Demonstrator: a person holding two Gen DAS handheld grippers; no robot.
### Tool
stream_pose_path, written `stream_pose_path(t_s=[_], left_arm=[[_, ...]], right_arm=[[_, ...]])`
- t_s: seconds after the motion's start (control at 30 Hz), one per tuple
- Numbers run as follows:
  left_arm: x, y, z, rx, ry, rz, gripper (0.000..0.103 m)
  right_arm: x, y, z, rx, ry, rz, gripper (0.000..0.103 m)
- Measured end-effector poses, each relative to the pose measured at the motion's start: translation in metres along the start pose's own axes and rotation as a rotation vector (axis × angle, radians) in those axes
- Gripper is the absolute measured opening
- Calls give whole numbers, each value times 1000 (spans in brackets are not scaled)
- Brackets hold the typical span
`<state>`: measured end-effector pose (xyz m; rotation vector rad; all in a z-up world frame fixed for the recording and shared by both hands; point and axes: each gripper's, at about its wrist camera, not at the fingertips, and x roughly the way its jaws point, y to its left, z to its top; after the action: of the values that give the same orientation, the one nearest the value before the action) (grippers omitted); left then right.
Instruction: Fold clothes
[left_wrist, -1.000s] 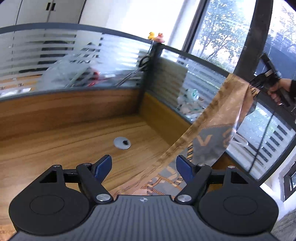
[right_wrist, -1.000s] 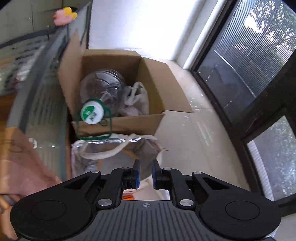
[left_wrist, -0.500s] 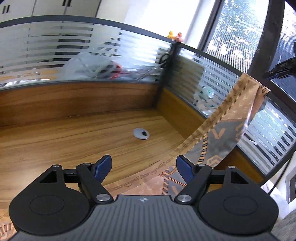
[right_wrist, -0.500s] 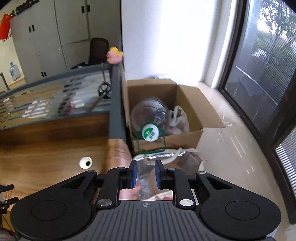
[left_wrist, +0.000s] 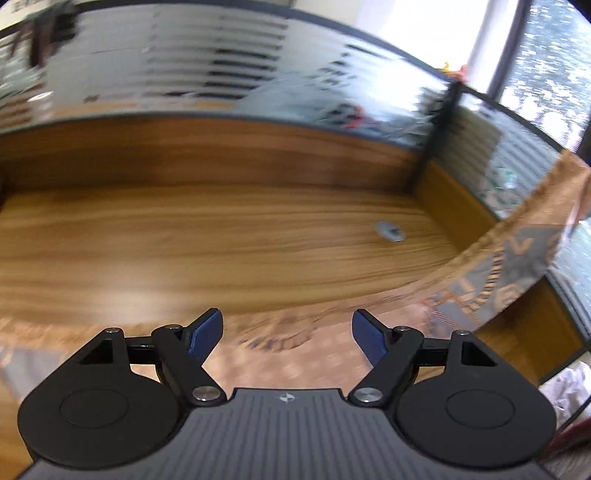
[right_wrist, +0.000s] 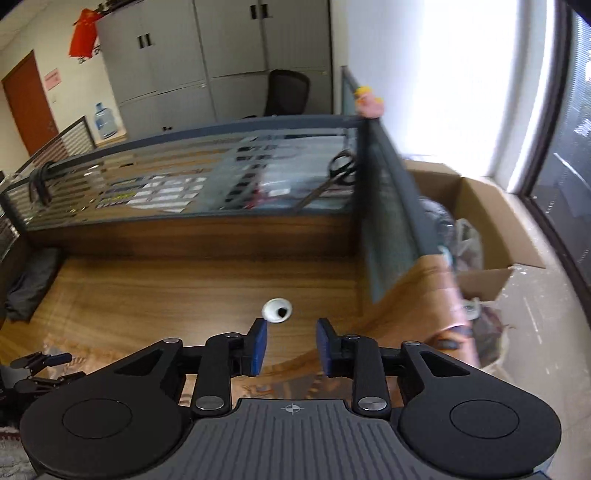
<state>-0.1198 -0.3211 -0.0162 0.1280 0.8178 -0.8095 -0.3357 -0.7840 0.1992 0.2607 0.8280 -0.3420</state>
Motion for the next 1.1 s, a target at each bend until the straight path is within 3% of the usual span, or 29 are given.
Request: stream_pose_path(t_s=[0.2,0.4,0.53,0.73,0.93,1.1], left_arm=[[-14,71,-22,-101,25,187,82],[-25,153,-35,-171,43,333,82],[-24,196,-41,-129,49,400,82],[-1,240,-49,-69,98,418,80],[22,261,-51,-105,122,427,66],[31,262,-54,-138,129,419,46]], right_arm=[[34,50,-28,3,34,85,36],[68,113,-61,-19,58,150,46],[89,156,-84,-31,63,175,54],[131,212,-130,-28,94,171,58],[166,249,-168,19,189,116,59],[172,253,-175,50,211,105,59]])
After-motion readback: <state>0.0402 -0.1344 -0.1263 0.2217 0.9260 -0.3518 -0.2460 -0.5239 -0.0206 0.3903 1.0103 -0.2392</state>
